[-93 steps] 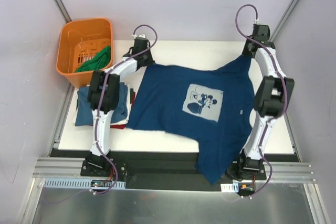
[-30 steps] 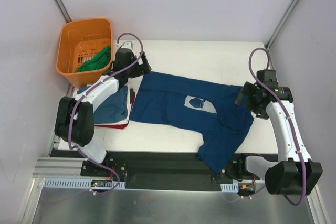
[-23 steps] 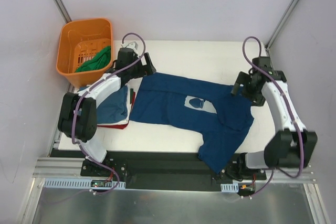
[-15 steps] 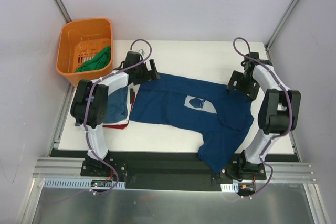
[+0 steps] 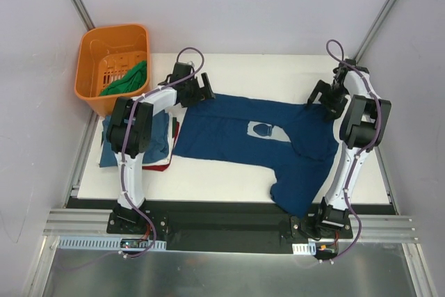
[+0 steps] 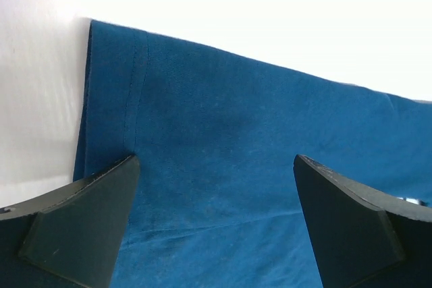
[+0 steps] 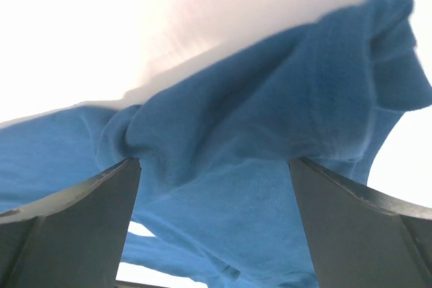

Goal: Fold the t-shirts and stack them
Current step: Grap the side of the flattened tshirt closest away from the robot with both arms

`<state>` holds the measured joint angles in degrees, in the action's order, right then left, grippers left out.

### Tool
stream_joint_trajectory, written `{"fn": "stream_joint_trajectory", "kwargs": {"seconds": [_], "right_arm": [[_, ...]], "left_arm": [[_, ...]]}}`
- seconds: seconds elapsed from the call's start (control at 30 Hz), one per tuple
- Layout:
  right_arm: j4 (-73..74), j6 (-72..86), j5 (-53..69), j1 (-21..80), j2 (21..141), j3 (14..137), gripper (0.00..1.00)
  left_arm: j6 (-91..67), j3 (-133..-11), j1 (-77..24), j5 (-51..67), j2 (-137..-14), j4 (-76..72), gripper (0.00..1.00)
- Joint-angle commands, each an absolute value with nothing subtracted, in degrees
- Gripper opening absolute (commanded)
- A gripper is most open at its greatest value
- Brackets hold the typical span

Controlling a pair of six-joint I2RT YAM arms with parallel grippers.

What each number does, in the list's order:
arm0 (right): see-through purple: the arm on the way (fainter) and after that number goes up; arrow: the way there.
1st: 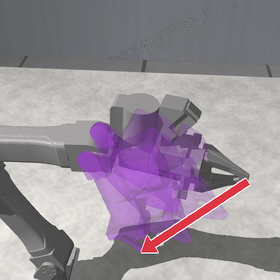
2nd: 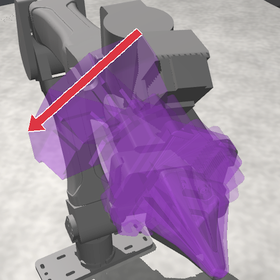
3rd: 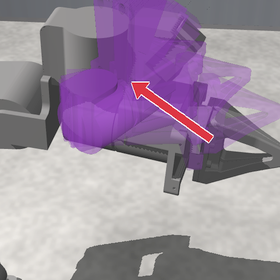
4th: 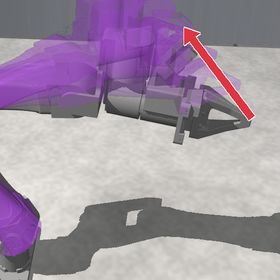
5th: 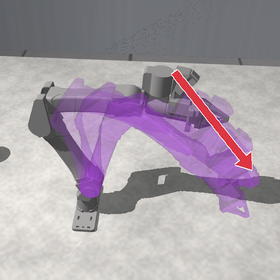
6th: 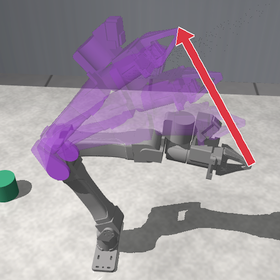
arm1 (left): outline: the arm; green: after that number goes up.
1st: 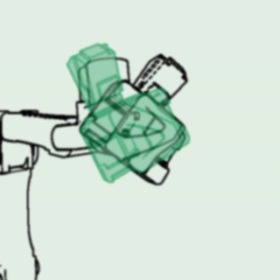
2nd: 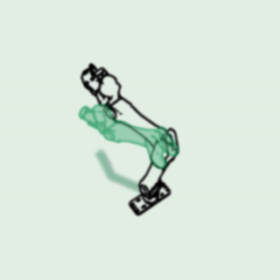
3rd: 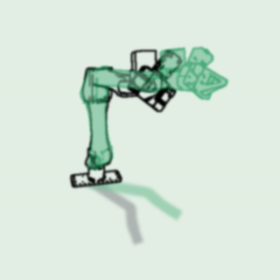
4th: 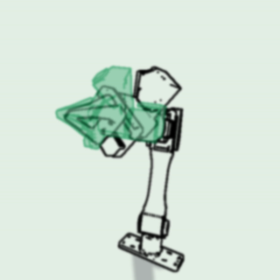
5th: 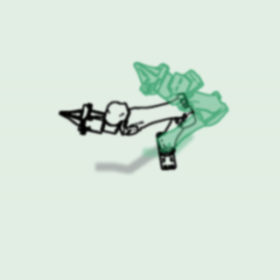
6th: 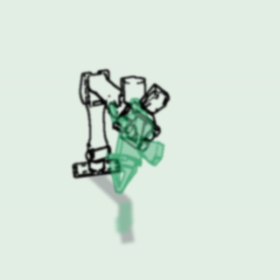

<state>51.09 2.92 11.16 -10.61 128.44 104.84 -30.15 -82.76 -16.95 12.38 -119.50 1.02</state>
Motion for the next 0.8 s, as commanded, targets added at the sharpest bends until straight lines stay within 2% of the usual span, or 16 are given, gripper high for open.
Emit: {"fn": "stream_joint_trajectory", "kwargs": {"seconds": [0.0,0.17,0.47,0.6,0.77], "right_arm": [[55.7,2.46,14.33,-12.04,136.82,116.69,0.96],[56.78,4.21,15.64,-14.41,143.34,127.26,0.96],[47.56,5.54,18.01,-16.35,143.09,129.46,0.96],[50.53,1.34,16.27,-14.68,135.57,129.48,0.96],[50.19,-2.81,7.83,-10.29,118.42,116.92,0.96]], "left_arm": [[-33.83,-87.01,-17.49,10.63,-123.57,4.57,0.99],[-37.17,-91.4,-17.49,10.2,-126.65,5.62,0.99],[-38.41,-96.15,-17.58,11.16,-126.48,6.94,0.99],[-36.75,-95.98,-18.45,11.43,-122.36,7.64,0.99],[-32.7,-91.43,-21.18,8.09,-109.53,10.01,0.99]]}}
